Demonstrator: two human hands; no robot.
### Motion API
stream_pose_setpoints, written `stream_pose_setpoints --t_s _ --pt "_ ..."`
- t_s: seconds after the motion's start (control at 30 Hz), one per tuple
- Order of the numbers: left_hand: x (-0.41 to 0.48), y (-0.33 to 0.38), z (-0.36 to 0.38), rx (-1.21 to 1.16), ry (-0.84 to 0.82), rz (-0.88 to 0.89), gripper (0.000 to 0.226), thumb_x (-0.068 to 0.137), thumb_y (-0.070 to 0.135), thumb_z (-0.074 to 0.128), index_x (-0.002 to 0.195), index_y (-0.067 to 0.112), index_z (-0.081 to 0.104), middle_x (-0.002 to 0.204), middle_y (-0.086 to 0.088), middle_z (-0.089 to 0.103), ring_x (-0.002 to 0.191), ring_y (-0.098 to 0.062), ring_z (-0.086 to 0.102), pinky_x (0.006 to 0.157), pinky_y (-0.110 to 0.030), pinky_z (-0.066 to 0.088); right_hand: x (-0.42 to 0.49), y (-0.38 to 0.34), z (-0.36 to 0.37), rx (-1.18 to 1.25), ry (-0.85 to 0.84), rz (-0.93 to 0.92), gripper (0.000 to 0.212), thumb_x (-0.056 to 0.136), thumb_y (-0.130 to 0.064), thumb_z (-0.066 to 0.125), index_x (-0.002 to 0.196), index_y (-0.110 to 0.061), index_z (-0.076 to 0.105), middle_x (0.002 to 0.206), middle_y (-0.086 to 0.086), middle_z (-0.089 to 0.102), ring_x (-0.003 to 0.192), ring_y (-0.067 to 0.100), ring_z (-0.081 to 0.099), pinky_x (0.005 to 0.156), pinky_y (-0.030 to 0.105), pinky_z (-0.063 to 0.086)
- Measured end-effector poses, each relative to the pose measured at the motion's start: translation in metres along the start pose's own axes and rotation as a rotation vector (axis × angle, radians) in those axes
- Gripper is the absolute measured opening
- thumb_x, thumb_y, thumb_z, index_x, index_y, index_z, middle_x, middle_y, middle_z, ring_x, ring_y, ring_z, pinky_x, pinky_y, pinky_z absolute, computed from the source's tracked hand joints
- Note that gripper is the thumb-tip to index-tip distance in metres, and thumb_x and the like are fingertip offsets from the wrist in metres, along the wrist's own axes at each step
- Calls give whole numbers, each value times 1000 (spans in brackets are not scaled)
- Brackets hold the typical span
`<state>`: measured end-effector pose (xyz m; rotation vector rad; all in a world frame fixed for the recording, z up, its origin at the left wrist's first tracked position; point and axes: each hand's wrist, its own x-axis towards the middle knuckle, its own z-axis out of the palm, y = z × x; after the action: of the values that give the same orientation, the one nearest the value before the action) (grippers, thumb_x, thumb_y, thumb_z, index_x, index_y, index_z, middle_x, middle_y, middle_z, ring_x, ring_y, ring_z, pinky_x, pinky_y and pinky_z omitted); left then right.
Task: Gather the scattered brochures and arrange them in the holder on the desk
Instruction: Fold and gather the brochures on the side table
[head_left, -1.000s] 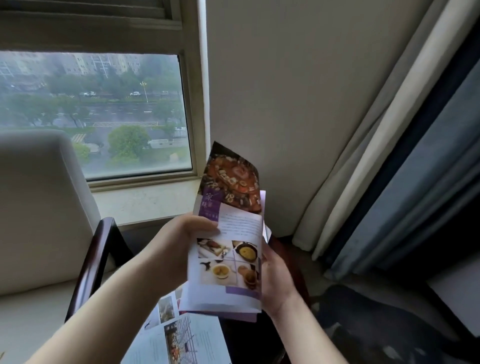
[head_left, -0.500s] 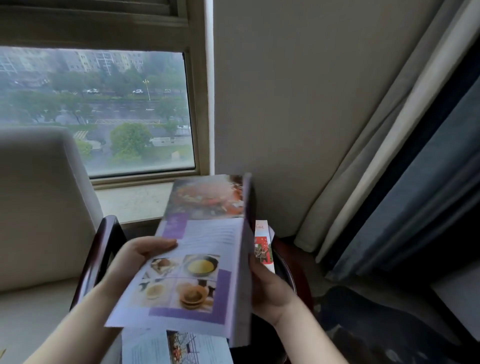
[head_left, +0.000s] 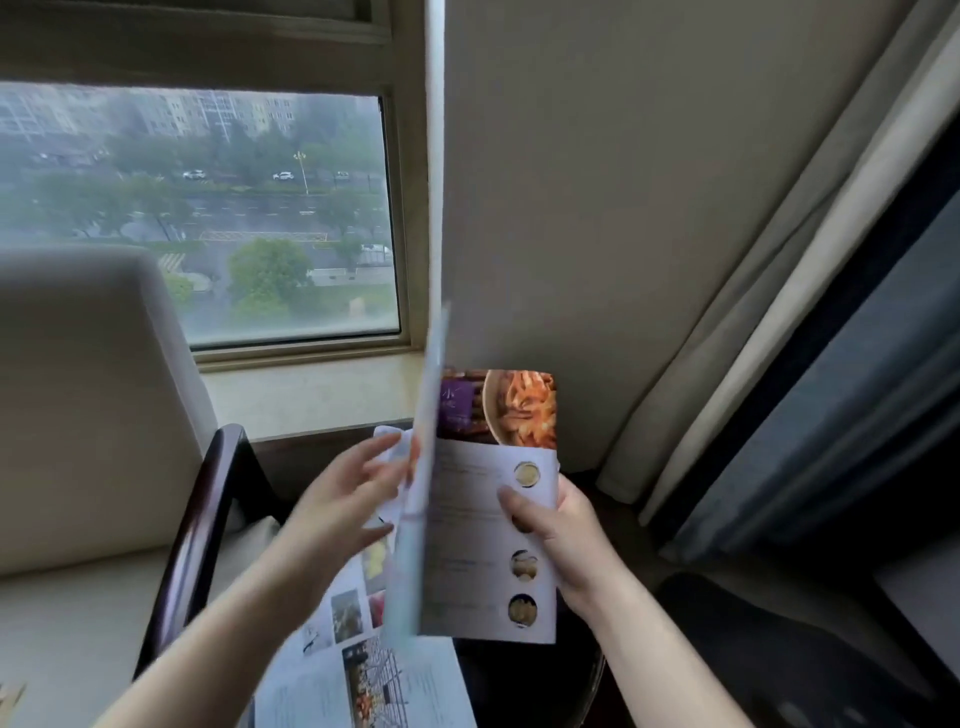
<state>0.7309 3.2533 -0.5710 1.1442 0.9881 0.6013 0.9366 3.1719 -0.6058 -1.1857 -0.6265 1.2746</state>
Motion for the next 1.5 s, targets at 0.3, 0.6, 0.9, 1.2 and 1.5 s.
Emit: stream_pose_setpoints --t_s 0.3,0.6,0.9,1.2,1.5 --pt "5 -40 33 224 373 129 34 53 28 89 82 24 71 76 12 76 66 -6 72 50 -15 52 4 9 15 -85 -106 183 51 97 -53 37 123 -19 64 117 11 71 112 32 65 98 49 50" --pt "14 -48 21 -71 152 -58 34 89 36 59 82 6 75 87 -16 76 74 -24 71 69 -35 54 8 17 7 -212 21 130 20 98 -5 48 109 -14 62 112 13 71 95 26 69 84 39 55" --pt "19 -70 19 -91 396 -109 35 93 23 57 66 5 70 58 -5 71 50 -16 64 45 -22 46 -16 51 15 -225 60 217 19 94 -4 57 112 -4 61 110 16 71 102 32 68 87 45 56" --pt "27 -53 -8 -125 378 -201 35 96 31 52 84 2 68 61 -9 72 57 -26 66 55 -32 53 -41 46 16 -158 -102 328 25 92 -1 56 116 1 61 107 16 72 96 26 70 84 36 57" --pt "66 -58 34 -71 172 -304 23 93 27 56 76 14 62 68 -8 64 54 -19 60 47 -23 49 -4 49 -11 -265 350 150 19 94 5 51 102 -6 64 97 17 71 63 11 67 46 20 51"
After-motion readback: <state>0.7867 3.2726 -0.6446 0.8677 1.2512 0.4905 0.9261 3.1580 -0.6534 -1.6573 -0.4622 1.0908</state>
